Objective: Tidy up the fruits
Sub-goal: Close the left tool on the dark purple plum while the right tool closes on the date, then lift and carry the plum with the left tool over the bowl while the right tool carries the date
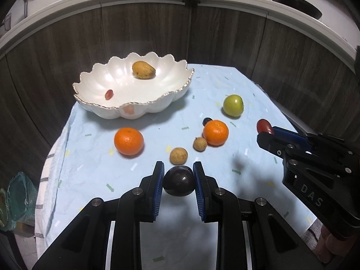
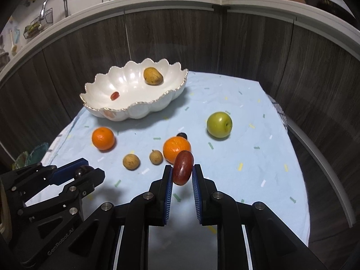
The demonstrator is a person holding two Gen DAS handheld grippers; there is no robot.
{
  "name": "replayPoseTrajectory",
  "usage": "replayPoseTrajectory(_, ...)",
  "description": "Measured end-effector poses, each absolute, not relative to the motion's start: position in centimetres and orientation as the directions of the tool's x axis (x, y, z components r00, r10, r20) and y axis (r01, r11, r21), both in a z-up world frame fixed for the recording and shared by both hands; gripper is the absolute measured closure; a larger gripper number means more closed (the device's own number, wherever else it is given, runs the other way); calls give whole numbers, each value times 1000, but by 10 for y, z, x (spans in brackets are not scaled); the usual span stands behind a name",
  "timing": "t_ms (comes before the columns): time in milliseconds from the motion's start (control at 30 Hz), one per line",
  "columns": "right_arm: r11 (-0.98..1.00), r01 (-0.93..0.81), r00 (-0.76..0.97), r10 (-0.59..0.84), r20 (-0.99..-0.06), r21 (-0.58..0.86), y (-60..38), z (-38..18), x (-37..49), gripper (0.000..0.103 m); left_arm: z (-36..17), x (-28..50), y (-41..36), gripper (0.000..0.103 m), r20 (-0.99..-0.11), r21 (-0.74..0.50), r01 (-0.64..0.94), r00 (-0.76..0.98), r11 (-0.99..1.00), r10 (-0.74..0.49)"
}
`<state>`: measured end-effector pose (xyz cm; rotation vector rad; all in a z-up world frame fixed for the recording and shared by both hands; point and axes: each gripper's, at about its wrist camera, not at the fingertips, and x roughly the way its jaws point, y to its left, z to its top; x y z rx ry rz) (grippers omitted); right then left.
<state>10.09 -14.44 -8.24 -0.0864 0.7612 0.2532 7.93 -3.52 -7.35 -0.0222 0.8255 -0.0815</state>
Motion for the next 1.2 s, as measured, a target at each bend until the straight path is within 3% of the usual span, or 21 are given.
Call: replayPoseTrajectory(1200,947,-318,738,271,-619,35,-101,-24,139,84,-15,121,26,77,-663,-71,-39,748,997,-18)
